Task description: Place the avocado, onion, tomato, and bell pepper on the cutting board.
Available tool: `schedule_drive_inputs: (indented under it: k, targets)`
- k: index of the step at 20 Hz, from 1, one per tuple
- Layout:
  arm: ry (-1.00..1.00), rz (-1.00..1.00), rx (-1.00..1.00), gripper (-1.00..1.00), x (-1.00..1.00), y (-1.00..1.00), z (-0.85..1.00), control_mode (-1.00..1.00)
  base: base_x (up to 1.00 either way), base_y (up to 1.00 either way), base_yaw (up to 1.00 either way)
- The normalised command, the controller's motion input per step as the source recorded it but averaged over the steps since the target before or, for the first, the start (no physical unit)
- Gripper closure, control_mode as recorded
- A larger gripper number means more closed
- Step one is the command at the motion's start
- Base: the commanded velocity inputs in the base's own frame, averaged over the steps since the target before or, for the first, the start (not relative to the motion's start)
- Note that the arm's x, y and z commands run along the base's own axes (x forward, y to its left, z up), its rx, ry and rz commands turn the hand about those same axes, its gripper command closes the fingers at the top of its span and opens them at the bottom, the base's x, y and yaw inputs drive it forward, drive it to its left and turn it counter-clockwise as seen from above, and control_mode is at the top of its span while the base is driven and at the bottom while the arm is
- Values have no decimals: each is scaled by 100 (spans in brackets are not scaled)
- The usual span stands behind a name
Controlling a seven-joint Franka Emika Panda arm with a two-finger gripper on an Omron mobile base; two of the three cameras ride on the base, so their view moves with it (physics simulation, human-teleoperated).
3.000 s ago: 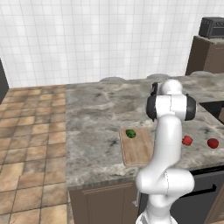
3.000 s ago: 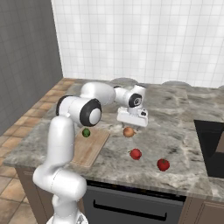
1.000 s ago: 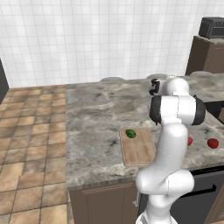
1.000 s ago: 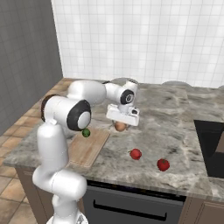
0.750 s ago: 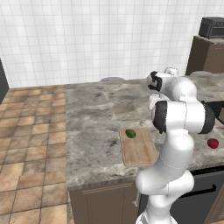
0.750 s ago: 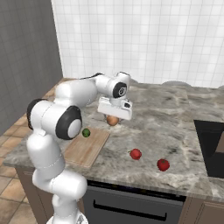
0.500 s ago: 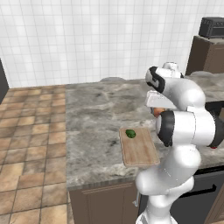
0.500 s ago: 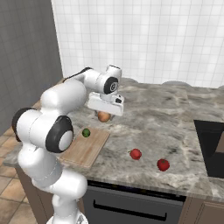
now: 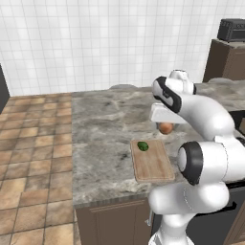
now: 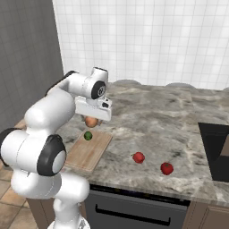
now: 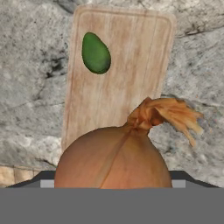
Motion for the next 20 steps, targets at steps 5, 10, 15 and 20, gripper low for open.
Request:
schedule_drive_inputs:
  k: [5,10,15,20]
  targets:
    - [1,0,0,100,-12,55,0,-100,0,0,0]
    - [0,0,0,100,-1,42,-8,-100,0,0,0]
    - [1,0,0,100,2,25,-22,-100,0,0,0]
    - [0,0,0,100,13,2,-40,-100,0,0,0]
